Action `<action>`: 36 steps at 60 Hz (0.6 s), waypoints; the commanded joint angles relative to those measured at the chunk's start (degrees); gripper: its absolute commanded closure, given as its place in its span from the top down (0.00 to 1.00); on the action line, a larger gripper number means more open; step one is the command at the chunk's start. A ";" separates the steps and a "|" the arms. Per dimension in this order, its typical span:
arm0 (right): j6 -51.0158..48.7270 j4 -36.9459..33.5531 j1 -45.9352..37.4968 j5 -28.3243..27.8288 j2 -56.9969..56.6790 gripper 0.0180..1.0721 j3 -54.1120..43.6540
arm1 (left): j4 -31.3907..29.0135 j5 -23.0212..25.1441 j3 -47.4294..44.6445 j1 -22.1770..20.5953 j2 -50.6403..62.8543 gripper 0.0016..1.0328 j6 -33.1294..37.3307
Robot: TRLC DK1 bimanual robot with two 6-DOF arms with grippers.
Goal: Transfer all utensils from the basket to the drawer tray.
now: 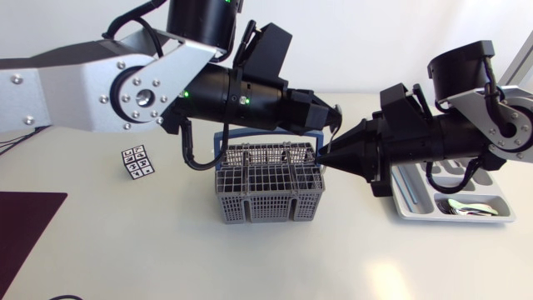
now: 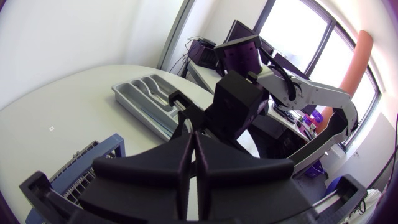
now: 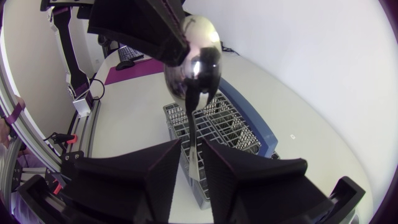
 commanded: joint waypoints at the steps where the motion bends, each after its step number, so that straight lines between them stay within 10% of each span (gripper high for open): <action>1: 2.11 0.20 0.41 -0.95 0.87 0.08 1.66 | -0.46 0.88 1.68 0.27 -1.13 0.03 0.90; 18: 2.02 -0.24 0.05 -1.13 0.70 0.05 0.78 | -0.72 0.88 0.71 0.54 -1.31 0.05 2.75; 36: -1.41 -2.26 -0.91 0.46 1.75 0.05 -1.76 | -2.22 -1.76 -0.52 0.45 -1.39 0.46 8.46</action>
